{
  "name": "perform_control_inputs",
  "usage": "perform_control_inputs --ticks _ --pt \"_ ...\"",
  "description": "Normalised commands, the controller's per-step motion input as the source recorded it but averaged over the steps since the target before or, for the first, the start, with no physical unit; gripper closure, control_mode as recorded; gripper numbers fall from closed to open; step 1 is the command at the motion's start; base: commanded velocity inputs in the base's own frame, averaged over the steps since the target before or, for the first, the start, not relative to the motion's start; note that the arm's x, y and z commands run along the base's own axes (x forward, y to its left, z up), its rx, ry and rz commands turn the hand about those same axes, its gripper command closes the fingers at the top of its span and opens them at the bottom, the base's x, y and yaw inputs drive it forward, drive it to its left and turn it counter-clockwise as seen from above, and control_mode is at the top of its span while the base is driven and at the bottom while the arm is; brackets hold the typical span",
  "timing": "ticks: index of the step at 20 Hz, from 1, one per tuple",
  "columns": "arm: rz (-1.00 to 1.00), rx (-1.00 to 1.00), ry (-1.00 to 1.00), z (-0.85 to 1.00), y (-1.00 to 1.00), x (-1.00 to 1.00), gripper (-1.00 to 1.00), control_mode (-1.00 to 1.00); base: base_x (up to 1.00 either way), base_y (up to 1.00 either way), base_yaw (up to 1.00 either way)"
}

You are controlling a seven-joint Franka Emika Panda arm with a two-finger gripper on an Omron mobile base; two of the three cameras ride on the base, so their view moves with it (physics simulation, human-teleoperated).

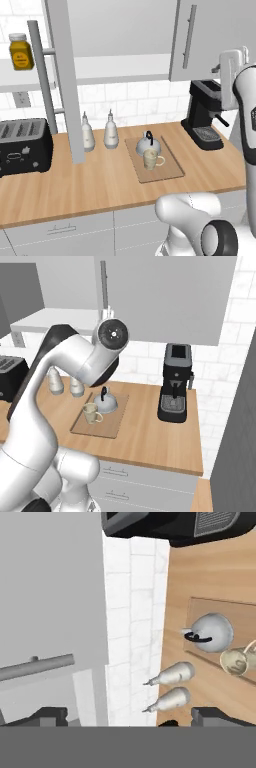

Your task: Pick the kettle from the counter and place it on the tray. Then pick the mug from the cabinet and place it on the tray. Then close the cabinet doors.

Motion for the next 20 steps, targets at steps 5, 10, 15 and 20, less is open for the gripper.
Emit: perform_control_inputs --ticks 5,10,15,20 --pt "0.09 -0.09 0.07 -0.13 0.67 -0.34 -1.00 -1.00 0.00 0.00 0.00" --pt "0.00 -0.10 0.12 -0.18 0.56 -0.17 -1.00 -1.00 0.00 0.00 0.00" --pt "0.02 -0.08 0.01 -0.01 0.76 -0.52 -1.00 -1.00 0.00 0.00 0.00" --pt "0.03 -0.05 -0.10 -0.03 0.89 -0.47 -1.00 -1.00 0.00 0.00 0.00"
